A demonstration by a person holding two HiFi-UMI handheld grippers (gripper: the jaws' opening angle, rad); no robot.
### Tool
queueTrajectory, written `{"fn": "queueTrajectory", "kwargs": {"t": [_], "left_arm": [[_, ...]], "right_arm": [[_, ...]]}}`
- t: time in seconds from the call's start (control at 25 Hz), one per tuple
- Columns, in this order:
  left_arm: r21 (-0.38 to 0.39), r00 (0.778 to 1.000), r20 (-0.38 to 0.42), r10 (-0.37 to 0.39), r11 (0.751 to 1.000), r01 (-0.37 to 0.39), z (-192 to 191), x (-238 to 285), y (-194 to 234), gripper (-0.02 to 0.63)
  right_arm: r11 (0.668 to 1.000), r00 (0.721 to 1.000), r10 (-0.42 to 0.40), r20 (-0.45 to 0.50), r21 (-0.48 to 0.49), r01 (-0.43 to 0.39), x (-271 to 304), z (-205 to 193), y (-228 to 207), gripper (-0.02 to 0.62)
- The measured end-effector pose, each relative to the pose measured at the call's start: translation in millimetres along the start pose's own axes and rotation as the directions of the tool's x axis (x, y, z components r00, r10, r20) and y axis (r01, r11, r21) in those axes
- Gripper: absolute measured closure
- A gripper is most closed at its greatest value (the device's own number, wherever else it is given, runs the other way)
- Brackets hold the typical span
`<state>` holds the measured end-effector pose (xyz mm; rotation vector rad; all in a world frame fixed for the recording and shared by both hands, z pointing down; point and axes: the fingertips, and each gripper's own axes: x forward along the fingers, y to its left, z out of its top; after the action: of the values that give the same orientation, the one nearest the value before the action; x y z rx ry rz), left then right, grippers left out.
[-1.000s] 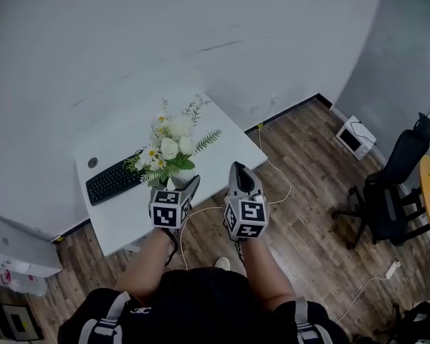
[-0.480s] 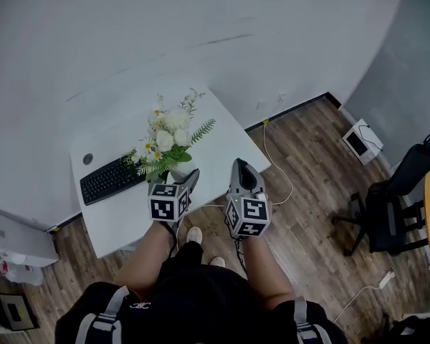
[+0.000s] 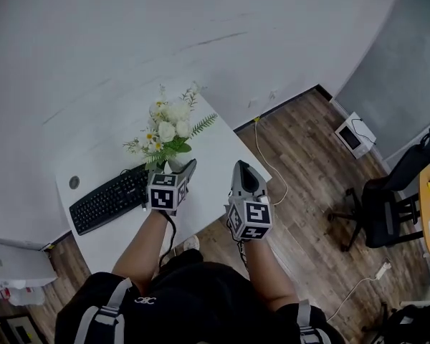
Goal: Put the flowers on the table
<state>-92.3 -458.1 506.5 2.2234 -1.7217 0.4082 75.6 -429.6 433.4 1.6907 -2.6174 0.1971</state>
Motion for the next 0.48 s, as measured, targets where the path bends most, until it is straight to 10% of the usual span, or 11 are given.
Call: {"fn": "queueTrajectory", "kwargs": {"t": [0.24,0.48], "left_arm": [[0.021,1.000,0.013,-0.001,1.000,0.001,25.9,87.6,52.4,0.230],[0.248,0.997,0.037,-0.070,0.967,0.059,32.5,172.2,66.7,0.230]], "right_arm": [[0.999,0.999,-0.036,-0.033,-0.023,0.035,63.4,-9.7,-17.3,0.589],[0.994,0.990,-0.109,-0.088,-0.029,0.107,106.9,-25.3,-46.7,0.589]]}}
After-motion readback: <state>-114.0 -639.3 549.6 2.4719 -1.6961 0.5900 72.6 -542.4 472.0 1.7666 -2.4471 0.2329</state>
